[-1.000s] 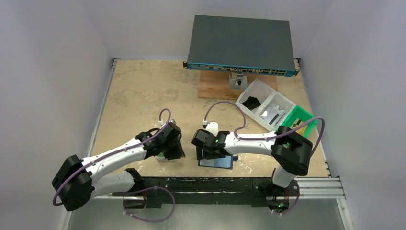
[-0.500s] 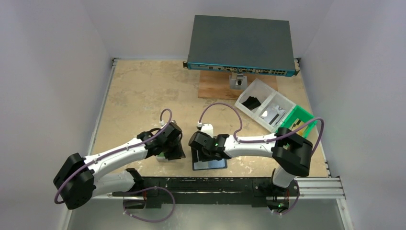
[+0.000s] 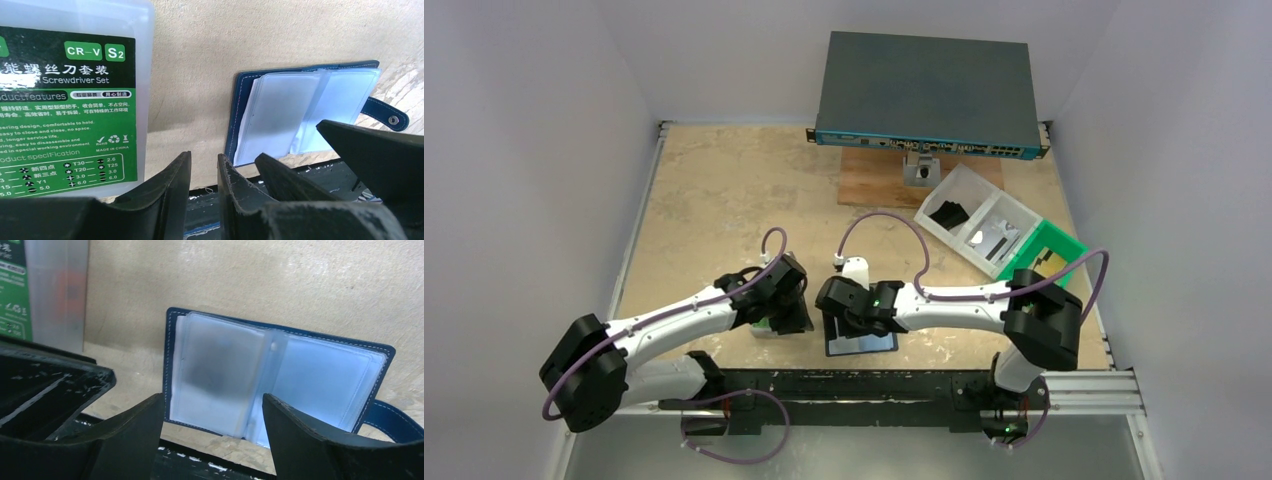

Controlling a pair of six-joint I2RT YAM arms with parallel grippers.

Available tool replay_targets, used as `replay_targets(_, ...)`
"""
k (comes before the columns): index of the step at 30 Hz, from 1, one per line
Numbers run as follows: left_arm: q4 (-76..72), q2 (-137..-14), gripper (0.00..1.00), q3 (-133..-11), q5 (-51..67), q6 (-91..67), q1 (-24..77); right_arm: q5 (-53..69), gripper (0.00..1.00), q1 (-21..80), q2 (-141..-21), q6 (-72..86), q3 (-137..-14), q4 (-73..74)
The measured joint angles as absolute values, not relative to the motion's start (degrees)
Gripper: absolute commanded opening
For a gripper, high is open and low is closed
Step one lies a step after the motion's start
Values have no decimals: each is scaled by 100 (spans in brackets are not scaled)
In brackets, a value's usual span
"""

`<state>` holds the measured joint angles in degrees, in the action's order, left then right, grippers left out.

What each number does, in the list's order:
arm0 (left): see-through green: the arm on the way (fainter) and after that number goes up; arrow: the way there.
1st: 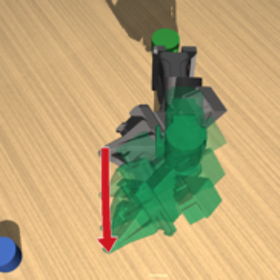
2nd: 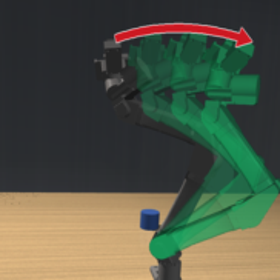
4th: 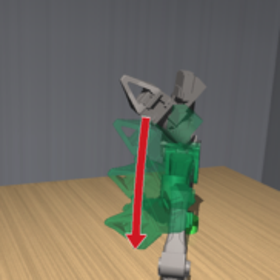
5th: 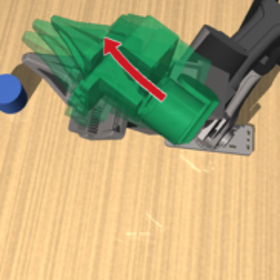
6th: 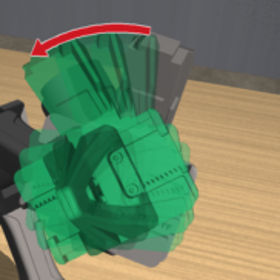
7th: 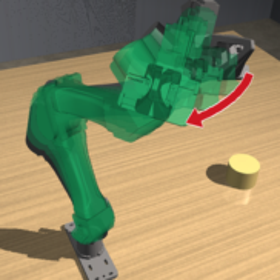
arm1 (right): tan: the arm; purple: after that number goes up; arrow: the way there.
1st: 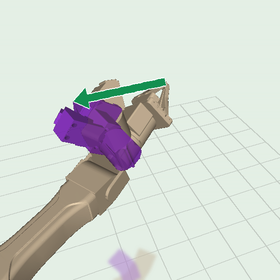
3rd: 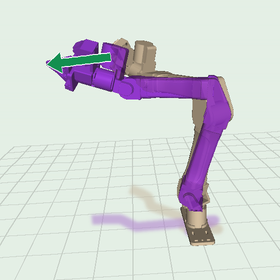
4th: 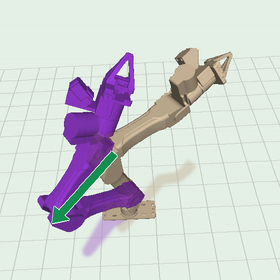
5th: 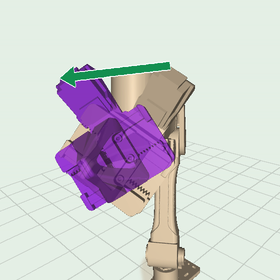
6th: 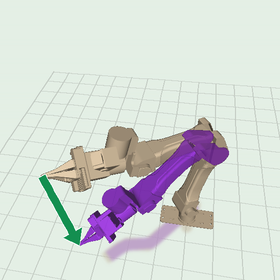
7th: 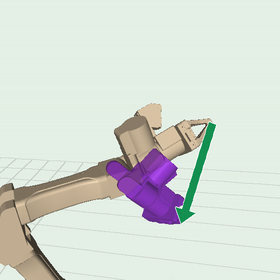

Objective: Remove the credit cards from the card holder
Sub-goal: Remove the credit card from the card holder.

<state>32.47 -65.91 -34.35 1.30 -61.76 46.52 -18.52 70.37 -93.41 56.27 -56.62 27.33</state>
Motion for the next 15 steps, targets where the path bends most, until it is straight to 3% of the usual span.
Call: replay_targets(15,3223,-6624,25,-3435,172,-6171,4652,-1861,61,7153,-9843,5723,-5837,2801)
